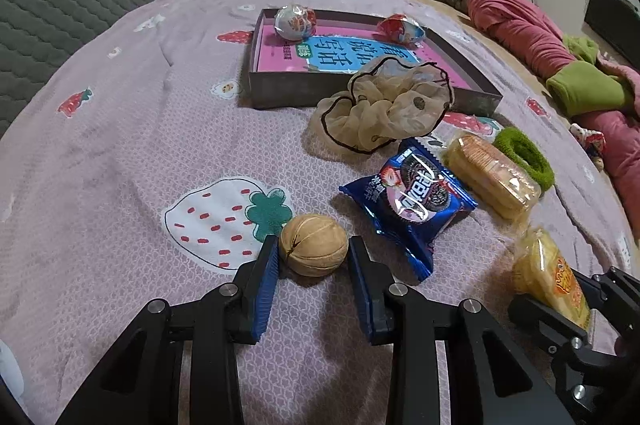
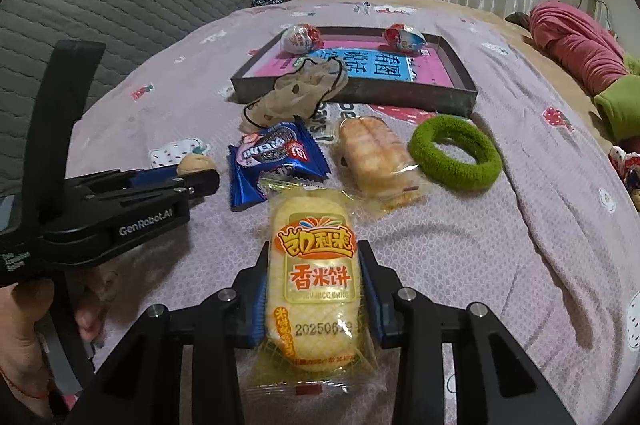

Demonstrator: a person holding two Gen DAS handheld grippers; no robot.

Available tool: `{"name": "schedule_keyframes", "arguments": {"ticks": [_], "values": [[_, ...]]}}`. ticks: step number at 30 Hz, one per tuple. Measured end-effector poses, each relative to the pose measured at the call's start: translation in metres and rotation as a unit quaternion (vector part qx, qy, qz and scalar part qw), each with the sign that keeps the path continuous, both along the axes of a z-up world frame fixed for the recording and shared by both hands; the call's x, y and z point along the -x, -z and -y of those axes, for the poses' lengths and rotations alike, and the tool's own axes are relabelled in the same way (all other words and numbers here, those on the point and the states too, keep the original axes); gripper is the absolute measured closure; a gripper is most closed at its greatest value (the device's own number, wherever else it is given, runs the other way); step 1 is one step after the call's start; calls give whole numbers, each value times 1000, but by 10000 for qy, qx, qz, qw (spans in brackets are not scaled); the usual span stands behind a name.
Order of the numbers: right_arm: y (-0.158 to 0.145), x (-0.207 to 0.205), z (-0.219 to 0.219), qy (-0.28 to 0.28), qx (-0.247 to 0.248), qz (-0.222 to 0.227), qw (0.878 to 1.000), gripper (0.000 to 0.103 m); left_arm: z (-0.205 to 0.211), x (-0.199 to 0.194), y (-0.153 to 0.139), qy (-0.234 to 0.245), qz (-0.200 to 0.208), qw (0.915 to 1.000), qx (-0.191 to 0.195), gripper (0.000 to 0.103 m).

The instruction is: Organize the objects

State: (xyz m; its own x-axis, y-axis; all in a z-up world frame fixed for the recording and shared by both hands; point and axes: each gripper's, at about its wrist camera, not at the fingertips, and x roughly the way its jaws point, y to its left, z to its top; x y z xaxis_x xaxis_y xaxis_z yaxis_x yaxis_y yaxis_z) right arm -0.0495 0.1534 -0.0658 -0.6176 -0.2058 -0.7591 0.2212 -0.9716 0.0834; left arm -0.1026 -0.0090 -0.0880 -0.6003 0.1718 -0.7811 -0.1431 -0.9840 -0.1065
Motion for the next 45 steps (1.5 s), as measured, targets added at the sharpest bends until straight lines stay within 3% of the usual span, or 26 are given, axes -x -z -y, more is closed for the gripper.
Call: {"name": "schedule_keyframes", "arguments": {"ticks": [10, 17, 35, 45], "values": [[-15, -10, -4, -34, 147, -116, 9998, 64, 4, -19, -21, -81, -232, 9997, 14, 68], [-34, -20, -11, 64, 131, -344, 9993, 64, -2, -53, -44, -223, -532, 9983, 66, 68], [-104, -58, -30, 267, 220, -1123, 9931, 64, -12, -104, -121, -217, -1226, 9922, 32, 68], [-128, -71, -43, 361, 232, -1382, 9895, 64, -25, -118, -144, -150, -1416, 9898, 50, 68]]}}
